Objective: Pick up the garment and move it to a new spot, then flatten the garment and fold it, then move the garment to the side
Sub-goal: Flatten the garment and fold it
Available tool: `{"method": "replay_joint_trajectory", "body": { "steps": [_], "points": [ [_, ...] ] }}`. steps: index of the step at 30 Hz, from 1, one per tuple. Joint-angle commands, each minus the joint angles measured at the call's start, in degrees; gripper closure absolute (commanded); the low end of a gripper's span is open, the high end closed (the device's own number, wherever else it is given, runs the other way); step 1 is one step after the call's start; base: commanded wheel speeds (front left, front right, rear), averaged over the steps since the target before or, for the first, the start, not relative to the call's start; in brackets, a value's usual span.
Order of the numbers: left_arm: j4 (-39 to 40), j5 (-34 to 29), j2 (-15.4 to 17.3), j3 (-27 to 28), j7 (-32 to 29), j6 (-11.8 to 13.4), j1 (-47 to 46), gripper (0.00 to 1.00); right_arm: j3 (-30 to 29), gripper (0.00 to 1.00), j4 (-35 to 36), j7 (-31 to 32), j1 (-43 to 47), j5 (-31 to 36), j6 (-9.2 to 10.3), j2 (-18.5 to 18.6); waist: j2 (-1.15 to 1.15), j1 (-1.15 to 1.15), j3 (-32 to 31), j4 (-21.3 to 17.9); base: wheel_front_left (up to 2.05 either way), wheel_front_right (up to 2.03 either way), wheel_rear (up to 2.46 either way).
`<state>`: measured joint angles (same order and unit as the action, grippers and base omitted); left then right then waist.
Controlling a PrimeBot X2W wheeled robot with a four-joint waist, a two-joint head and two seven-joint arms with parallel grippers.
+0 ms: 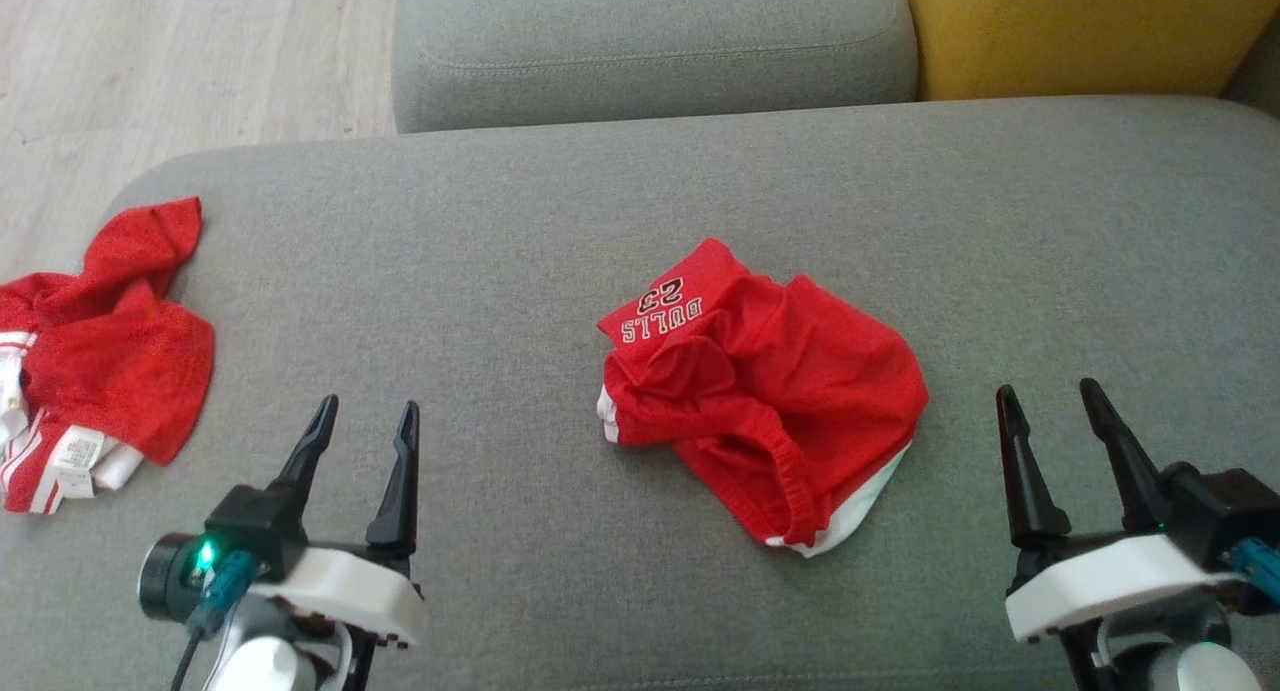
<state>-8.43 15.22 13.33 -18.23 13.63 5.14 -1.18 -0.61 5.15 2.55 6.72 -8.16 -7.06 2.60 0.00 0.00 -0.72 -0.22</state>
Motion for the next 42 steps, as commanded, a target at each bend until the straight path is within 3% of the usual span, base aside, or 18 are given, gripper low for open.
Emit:
{"method": "replay_joint_trajectory", "body": {
  "steps": [1,21,33,42],
  "points": [
    [2.20,-0.23,1.39,1.92,-0.08,0.61,-1.89,0.00,1.07,0.00,2.49,0.13,-1.05,-0.30,-0.43,0.28,0.00,0.00,0.07,0.02,0.00,0.00,0.00],
    [2.93,-0.13,2.17,1.24,-0.35,1.44,-2.12,0.00,1.68,0.00,2.01,0.89,-1.25,-0.41,-0.43,0.28,0.00,0.00,0.73,0.23,0.00,0.00,0.00],
    [3.98,-1.28,1.86,-0.08,-0.25,1.59,-6.13,0.00,15.10,0.00,-3.71,10.93,-3.96,0.04,-0.43,0.28,0.00,0.00,5.72,2.23,0.00,0.00,0.00],
    [3.59,-1.72,1.00,-0.88,0.42,1.58,-8.49,0.00,17.91,0.03,-12.32,12.17,-10.31,1.21,-0.43,0.28,0.00,0.00,8.78,3.45,0.00,0.00,0.00]
  ]
}}
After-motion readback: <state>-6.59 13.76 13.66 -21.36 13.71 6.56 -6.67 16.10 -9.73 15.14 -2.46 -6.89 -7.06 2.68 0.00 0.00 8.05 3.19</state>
